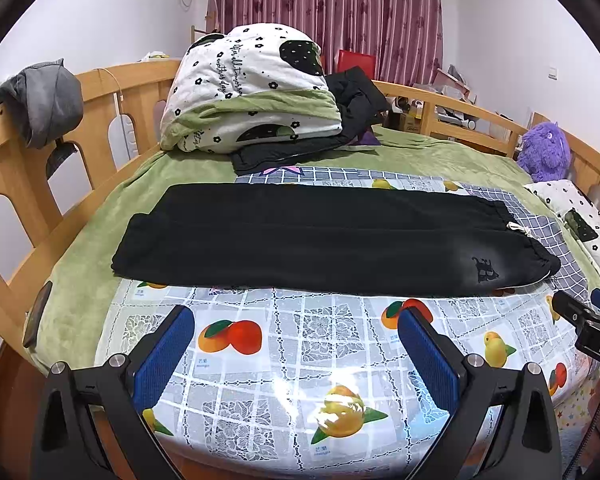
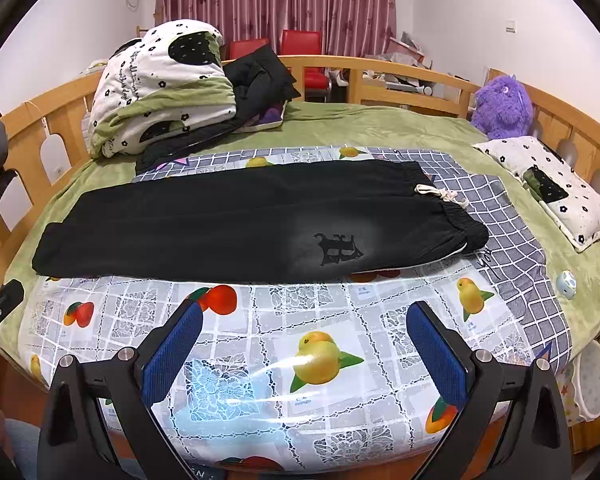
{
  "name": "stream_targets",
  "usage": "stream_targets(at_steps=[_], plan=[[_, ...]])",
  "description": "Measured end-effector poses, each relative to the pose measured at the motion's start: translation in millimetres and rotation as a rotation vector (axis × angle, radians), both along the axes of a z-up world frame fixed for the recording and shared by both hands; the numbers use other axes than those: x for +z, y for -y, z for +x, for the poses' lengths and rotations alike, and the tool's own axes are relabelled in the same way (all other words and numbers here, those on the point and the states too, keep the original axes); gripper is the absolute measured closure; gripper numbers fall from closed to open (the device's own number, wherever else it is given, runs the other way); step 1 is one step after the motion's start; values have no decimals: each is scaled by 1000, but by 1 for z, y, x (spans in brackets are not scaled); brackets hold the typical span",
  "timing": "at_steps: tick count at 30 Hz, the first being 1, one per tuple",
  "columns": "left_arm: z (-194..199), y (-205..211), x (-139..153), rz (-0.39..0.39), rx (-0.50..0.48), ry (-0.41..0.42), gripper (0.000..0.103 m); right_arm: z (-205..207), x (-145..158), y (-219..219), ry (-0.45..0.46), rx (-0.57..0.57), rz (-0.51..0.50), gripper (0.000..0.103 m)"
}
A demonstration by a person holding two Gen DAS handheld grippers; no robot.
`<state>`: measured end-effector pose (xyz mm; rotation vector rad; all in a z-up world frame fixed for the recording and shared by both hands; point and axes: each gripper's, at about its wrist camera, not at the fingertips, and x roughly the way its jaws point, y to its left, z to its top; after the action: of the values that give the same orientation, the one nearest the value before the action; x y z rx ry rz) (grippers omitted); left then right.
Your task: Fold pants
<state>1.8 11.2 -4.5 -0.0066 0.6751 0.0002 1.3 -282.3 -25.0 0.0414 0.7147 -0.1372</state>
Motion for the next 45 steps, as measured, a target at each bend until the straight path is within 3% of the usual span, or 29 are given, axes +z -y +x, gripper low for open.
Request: stream_targets(at_steps=[31, 36, 40, 45], plan=[[0, -5, -1, -13, 5, -1, 0, -3, 1, -5, 11, 7, -19, 3], [1, -9, -4, -42, -4, -7, 0, -4, 4, -9, 17, 25, -10, 3], [3, -18, 1, -118, -16, 13, 0, -1, 6, -13, 18, 80, 39, 3], [-1, -30, 20, -65, 19, 58, 0, -5, 19, -23, 52, 79, -67, 3]])
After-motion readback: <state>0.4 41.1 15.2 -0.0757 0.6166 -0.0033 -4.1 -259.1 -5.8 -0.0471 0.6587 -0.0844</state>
